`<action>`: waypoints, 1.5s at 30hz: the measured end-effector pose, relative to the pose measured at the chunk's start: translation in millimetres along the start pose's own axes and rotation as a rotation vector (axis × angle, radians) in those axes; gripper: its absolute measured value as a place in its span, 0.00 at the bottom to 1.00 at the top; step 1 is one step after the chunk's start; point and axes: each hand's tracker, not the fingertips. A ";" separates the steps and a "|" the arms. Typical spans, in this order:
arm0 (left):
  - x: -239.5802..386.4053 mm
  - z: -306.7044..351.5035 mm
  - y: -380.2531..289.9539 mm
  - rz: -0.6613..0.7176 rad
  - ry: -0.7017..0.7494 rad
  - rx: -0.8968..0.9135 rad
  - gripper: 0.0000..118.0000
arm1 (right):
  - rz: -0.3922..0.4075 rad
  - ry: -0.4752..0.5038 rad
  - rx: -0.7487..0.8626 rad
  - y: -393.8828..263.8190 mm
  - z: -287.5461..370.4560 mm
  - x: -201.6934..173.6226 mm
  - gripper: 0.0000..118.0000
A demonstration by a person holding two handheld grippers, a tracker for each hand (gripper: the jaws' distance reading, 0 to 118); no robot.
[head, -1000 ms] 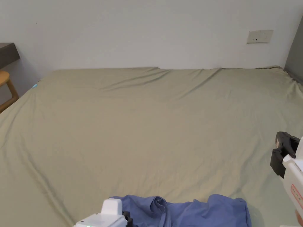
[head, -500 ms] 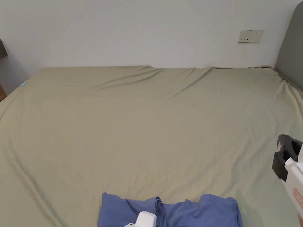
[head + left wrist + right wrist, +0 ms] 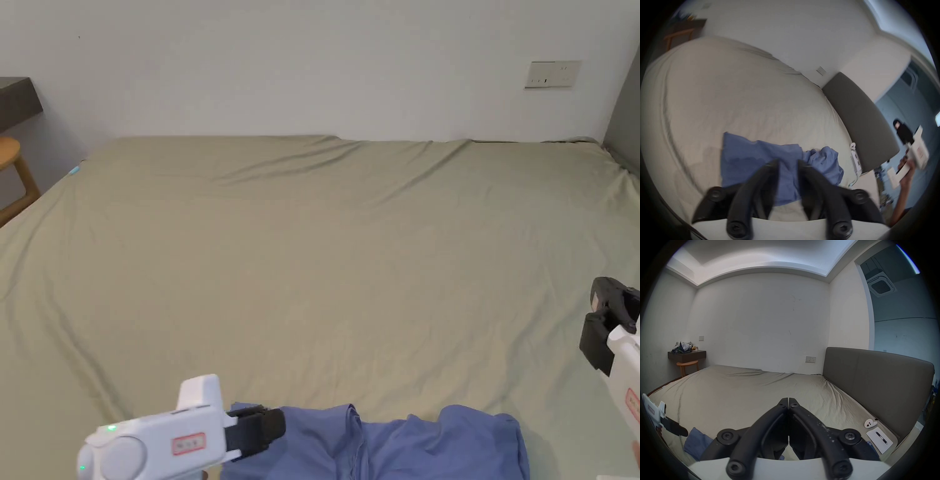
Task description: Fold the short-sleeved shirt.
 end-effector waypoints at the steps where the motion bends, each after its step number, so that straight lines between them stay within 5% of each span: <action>1: -12.6 1.8 4.6 0.026 -0.012 -0.024 0.40 | 0.001 0.002 -0.003 -0.4 -1.0 -1.0 0.01; 2: -32.5 0.9 7.1 0.063 -0.006 -0.036 0.63 | 0.003 0.004 -0.005 -0.8 -1.9 -2.4 0.01; 5: -64.5 0.5 11.5 0.126 0.026 -0.075 1.00 | 0.010 0.007 -0.008 -3.3 -5.4 -5.2 0.01; 10: -115.6 -18.0 8.9 0.217 0.001 -0.122 1.00 | 0.015 0.003 -0.033 -8.5 -13.0 -9.0 0.01; 12: -131.7 -28.1 7.5 0.225 0.018 -0.138 0.90 | 0.021 -0.005 -0.041 -10.9 -15.3 -10.1 0.01; 14: -137.2 -36.1 -1.3 0.217 0.028 -0.131 0.67 | 0.019 -0.010 -0.050 -12.7 -16.3 -9.3 0.01; 22: -124.1 -60.6 -17.6 0.265 -0.031 -0.154 0.59 | 0.019 -0.031 -0.069 -16.2 -18.0 -3.2 0.01; 27: -69.9 -69.0 -36.2 0.139 0.030 -0.173 0.23 | 0.016 -0.040 -0.067 -15.6 -16.1 1.7 0.01; 30: -70.4 -60.4 -32.3 0.112 0.050 -0.162 0.11 | 0.019 -0.041 -0.067 -15.3 -15.6 3.1 0.01; 38: -52.9 -5.6 -11.0 0.061 0.052 -0.081 0.08 | 0.015 -0.029 -0.043 -6.1 -11.5 -0.8 0.01; 45: -75.0 71.6 10.7 0.005 0.255 -0.027 0.07 | -0.001 0.013 -0.012 -0.1 -8.7 -10.2 0.01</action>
